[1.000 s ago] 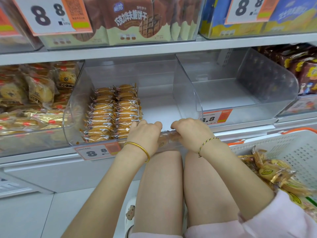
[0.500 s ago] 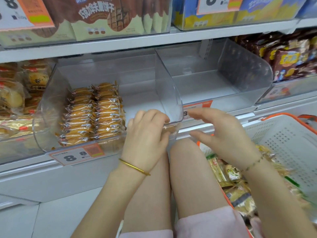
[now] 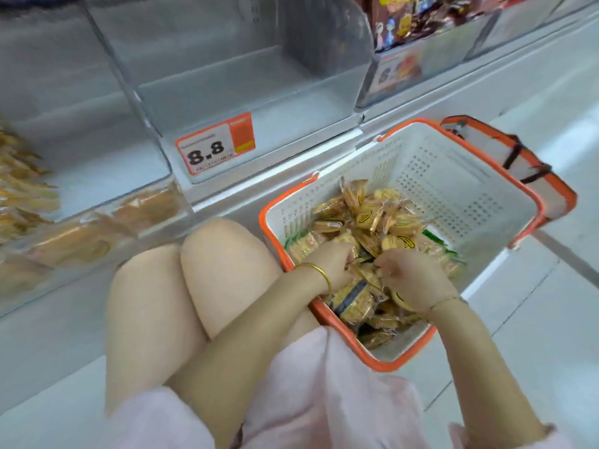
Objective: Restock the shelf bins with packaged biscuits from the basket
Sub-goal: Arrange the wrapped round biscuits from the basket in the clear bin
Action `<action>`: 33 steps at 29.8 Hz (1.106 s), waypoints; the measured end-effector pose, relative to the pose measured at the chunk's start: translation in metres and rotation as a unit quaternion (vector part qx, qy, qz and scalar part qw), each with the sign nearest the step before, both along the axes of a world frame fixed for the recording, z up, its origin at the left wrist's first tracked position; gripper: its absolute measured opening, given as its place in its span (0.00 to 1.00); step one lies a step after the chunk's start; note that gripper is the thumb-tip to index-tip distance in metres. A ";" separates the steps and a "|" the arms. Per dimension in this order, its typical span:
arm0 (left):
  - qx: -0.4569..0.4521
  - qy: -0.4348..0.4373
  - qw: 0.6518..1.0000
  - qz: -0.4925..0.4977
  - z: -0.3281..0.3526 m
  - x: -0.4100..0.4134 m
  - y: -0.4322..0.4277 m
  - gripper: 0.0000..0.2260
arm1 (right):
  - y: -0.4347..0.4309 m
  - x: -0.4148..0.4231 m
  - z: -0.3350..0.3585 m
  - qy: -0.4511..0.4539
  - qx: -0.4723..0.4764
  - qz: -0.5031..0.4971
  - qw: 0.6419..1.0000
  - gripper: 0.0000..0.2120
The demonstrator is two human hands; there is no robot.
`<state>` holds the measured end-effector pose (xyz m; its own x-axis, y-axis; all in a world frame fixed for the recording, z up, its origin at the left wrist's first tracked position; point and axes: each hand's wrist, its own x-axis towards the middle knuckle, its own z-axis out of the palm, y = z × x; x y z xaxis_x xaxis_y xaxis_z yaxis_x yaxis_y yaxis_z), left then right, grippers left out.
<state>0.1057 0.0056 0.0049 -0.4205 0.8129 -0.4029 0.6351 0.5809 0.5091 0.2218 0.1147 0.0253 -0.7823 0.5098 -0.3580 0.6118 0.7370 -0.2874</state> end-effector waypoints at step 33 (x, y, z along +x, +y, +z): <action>0.071 -0.290 0.847 0.440 0.015 -0.024 0.003 0.13 | -0.042 -0.013 -0.044 -0.071 0.111 0.035 0.991 0.17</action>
<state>0.0819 0.0086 0.0202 -0.6541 0.3452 -0.6730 -0.3921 0.6062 0.6920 0.2091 0.0732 -0.0184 -0.7684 0.5340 -0.3527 0.5789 0.8149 -0.0274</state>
